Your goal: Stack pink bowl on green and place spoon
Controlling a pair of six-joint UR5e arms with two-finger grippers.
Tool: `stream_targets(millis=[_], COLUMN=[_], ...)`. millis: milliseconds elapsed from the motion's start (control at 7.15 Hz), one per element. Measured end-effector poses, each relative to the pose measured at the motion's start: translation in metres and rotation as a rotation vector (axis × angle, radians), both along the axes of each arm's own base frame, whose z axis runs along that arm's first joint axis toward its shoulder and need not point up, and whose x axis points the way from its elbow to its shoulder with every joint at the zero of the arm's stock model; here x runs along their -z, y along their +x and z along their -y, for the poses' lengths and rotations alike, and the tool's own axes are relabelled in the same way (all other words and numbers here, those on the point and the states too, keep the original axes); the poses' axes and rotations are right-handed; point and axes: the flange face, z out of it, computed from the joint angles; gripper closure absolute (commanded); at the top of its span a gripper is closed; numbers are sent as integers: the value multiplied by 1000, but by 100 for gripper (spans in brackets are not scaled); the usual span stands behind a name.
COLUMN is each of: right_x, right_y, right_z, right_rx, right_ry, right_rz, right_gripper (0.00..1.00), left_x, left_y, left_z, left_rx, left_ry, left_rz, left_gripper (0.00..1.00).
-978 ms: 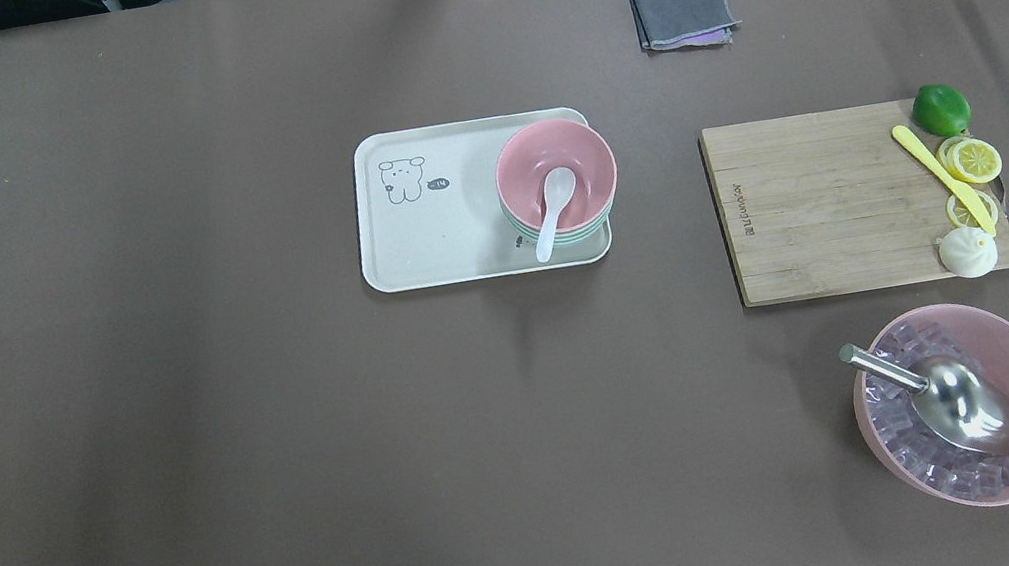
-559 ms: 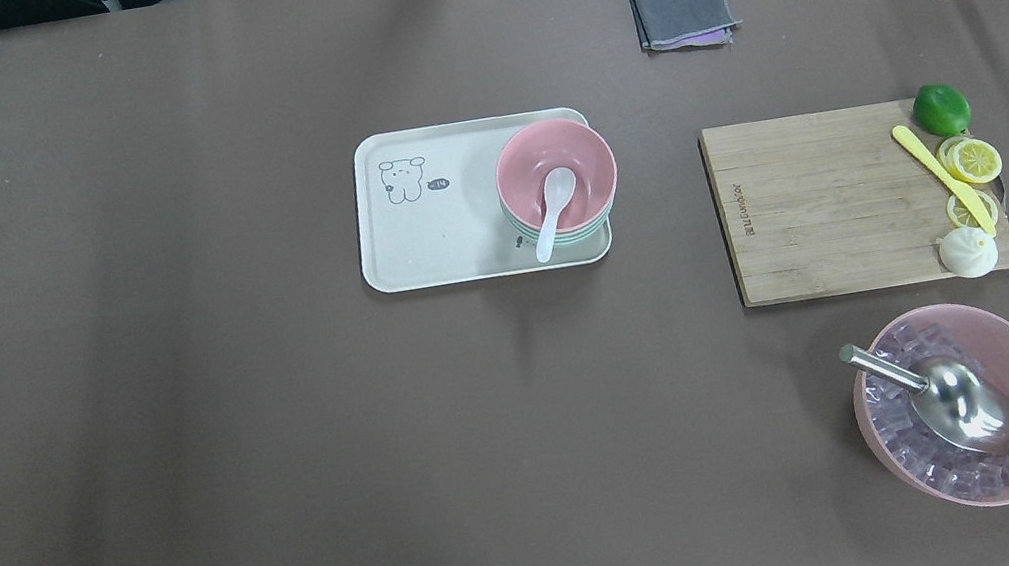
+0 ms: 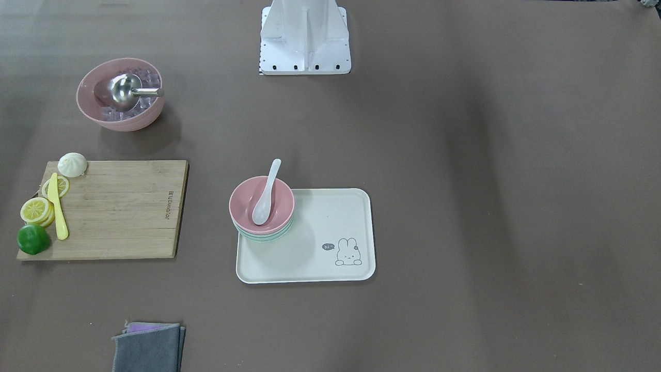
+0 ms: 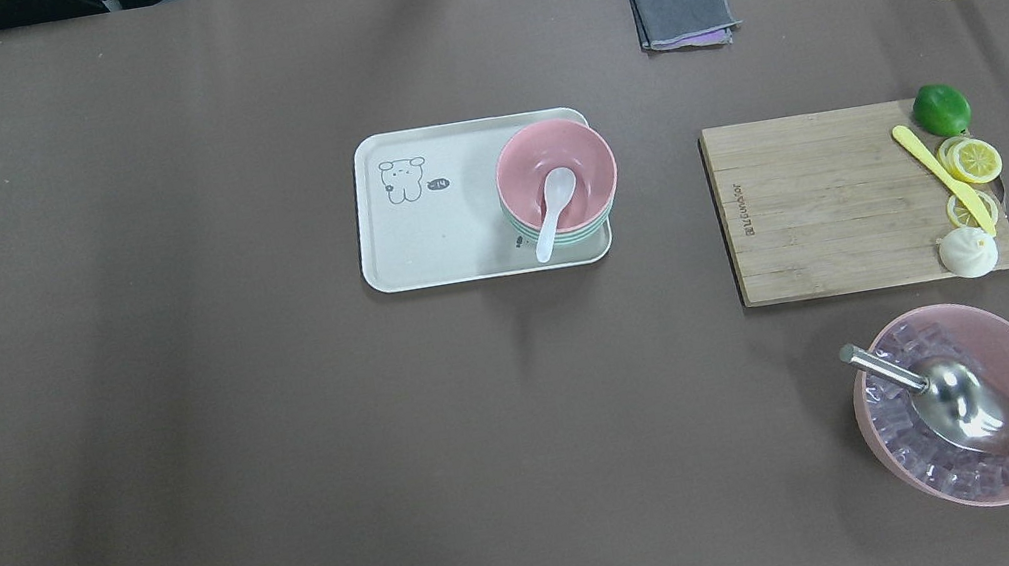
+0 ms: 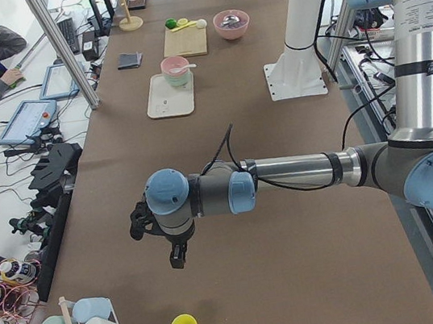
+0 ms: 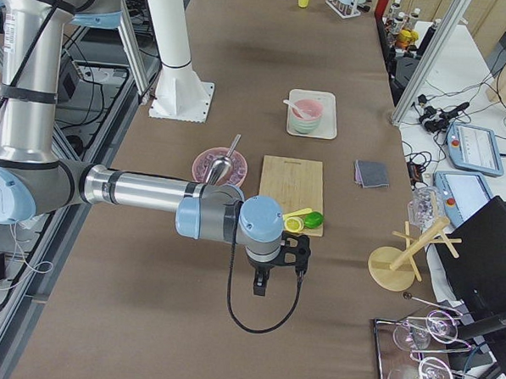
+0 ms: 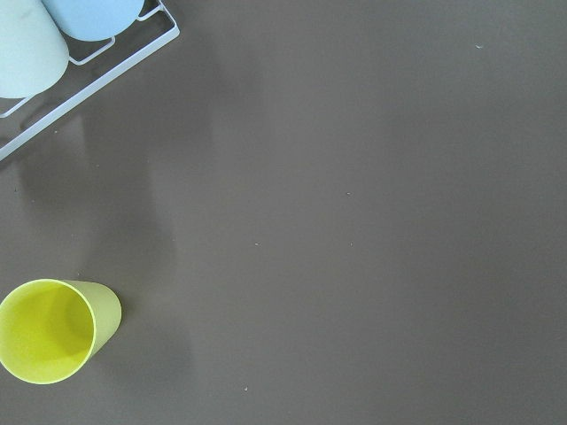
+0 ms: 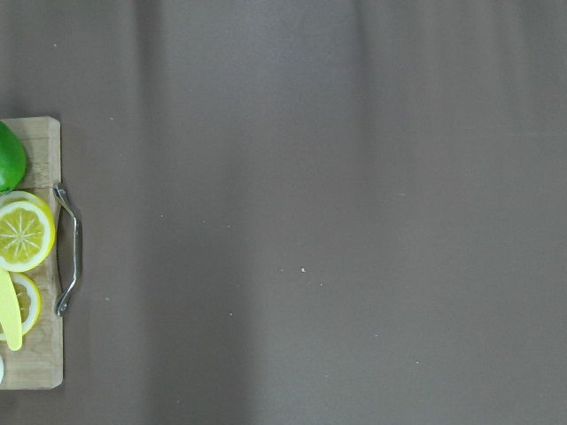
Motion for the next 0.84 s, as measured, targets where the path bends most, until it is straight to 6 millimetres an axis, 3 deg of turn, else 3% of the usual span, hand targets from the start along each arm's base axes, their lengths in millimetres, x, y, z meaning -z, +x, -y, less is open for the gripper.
stream_targets(millis=[839], right_x=[2], right_y=[-1], right_z=[2], right_rx=[7], right_ry=[11], right_rz=[4], right_gripper=[0], left_x=[1], left_y=[0], left_z=[1], left_rx=[-2], left_ry=[5], left_rz=[2], left_gripper=[1])
